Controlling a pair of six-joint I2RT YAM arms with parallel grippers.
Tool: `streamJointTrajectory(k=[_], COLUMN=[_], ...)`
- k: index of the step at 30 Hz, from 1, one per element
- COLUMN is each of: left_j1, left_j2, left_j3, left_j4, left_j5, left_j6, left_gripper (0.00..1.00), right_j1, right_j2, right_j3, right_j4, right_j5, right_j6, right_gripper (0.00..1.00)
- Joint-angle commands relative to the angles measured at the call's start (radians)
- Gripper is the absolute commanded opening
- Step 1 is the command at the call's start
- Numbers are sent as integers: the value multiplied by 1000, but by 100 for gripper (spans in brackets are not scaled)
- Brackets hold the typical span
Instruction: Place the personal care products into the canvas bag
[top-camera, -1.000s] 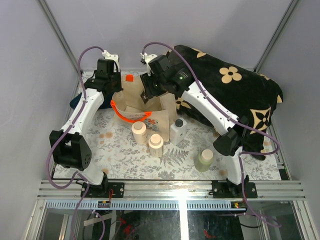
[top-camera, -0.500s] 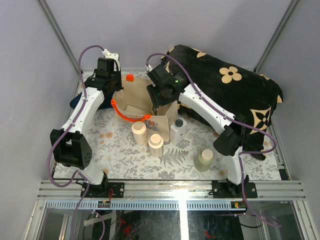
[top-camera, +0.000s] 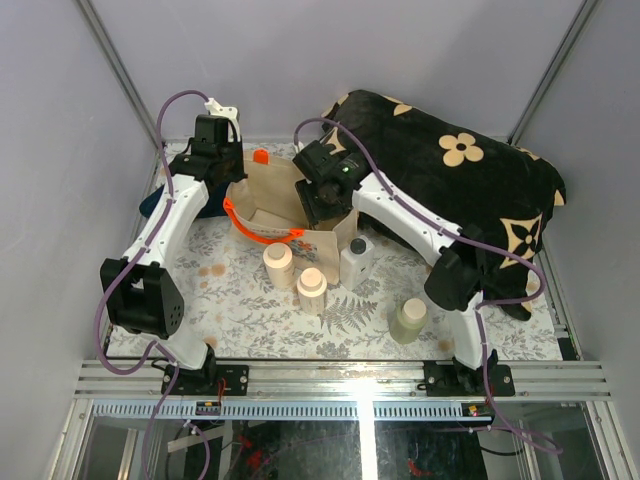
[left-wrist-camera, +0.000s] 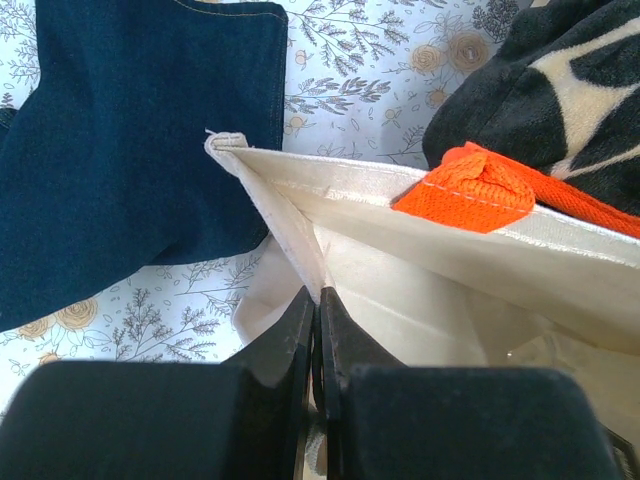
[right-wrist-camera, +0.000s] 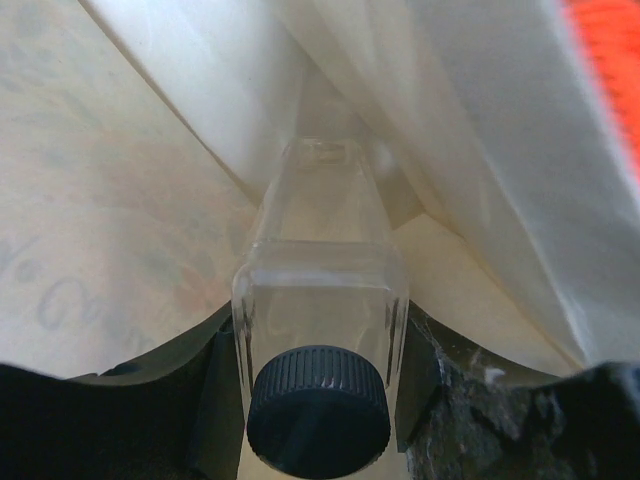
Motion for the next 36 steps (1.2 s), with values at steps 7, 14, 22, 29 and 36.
streamJointTrajectory(k=[7,14,22,29,36], left_j1=[-1,-1,-1,0,-1], left_j2=[6,19,33,38,36], left_j3=[9,21,32,24,16], left_j4=[4,-1,-2,1,11], left_j5=[5,-1,-7,-14,-21], left_j6=[3,2,5,8,9], left_gripper=[0,0,0,0,0], right_j1=[0,0,0,0,0], right_j2=[41,56,24,-74,-254], right_j3=[-29,-11,30,65,25], right_j4=[15,-55,-47,-5,44], right_j5=[4,46,11,2,40], right_j6=[-26,-50,-68,-81,-75], right_gripper=[0,34,79,89,93])
